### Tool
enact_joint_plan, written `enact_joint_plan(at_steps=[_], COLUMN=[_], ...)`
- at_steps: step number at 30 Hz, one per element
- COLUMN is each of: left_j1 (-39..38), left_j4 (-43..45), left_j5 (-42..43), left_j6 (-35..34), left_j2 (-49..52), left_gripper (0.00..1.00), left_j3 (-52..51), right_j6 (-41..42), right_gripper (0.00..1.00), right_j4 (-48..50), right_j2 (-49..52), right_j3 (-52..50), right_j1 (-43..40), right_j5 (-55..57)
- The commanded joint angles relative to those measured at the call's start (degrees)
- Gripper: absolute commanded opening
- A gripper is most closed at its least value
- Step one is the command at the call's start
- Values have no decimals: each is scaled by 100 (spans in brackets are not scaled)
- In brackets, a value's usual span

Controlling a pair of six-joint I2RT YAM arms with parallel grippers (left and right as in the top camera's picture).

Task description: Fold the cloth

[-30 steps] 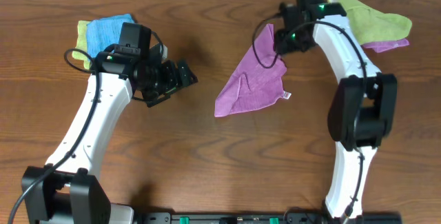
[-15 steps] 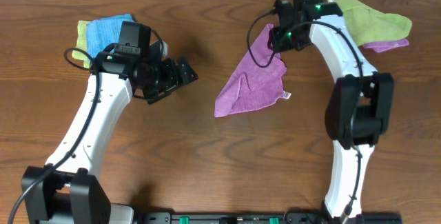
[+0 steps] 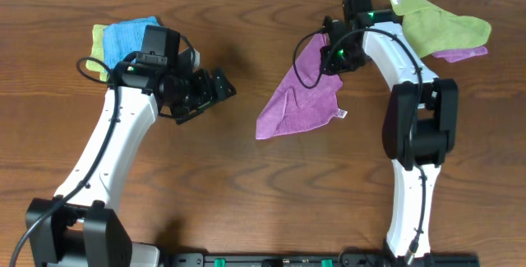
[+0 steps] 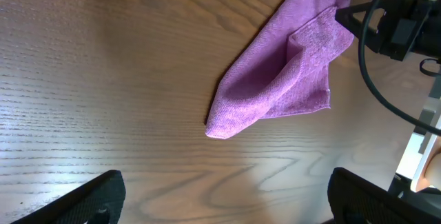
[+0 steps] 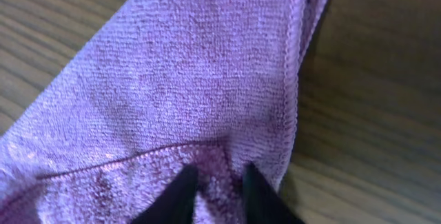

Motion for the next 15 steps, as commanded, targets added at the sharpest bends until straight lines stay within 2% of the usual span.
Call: enact_joint_plan(at_steps=[1, 2, 6, 15], left_j1=[39, 39, 39, 39], left_j4=[-7, -7, -7, -4], left_j5=[-33, -33, -33, -35], left_j6=[13, 13, 13, 15], left_j2=[-101, -101, -101, -101], left_gripper=[95, 95, 95, 95], left_j3=[26, 26, 26, 26], right_j6=[39, 37, -109, -111], right_gripper=[6, 1, 1, 1], right_j4=[-20, -17, 83, 741], right_j2=[-20, -20, -144, -916], right_j3=[52, 52, 76, 76], right_j1=[63, 74, 144, 636], right_j5=[-201, -291, -686, -813])
